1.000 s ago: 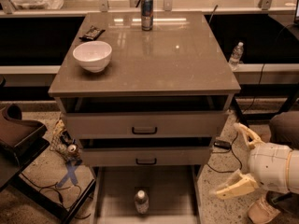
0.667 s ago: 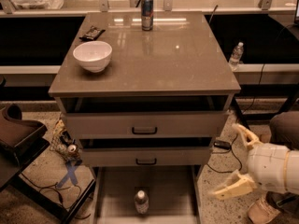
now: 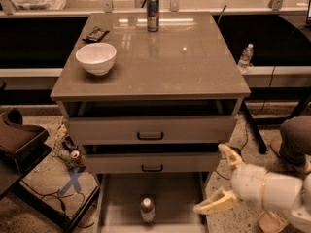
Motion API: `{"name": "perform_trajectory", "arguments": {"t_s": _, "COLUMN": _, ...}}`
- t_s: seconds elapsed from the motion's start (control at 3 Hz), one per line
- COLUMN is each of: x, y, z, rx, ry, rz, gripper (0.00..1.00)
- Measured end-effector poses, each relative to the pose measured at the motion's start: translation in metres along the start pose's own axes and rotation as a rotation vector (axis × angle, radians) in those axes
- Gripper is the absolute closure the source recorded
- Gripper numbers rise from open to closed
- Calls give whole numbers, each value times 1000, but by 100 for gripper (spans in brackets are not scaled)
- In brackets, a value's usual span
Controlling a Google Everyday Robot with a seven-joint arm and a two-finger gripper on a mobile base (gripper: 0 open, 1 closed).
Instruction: Pick blue plastic bottle from bottom drawer and place on counter
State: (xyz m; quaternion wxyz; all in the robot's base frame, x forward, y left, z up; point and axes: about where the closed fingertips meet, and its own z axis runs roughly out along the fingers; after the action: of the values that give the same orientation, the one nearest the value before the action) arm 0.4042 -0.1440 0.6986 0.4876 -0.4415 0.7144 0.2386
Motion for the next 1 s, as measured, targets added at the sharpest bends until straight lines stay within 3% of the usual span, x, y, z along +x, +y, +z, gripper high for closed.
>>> {"name": "perform_trajectory", "arguments": {"t_s": 0.33, "x": 42, "y": 10, "z": 35, "rx": -38, "ry": -88, "rz": 48, "gripper": 0}}
{"name": "perform_trajectory", "arguments": {"t_s": 0.67, "x": 100, "y": 27, "z": 83, "rx": -90, "ry": -196, "rz": 97, "gripper": 0}}
{"name": "perform_trajectory", "arguments": {"t_s": 1.0, "x": 129, "y": 37, "z": 106, "rx": -115, "ry": -227, "rz": 118, "gripper": 0}}
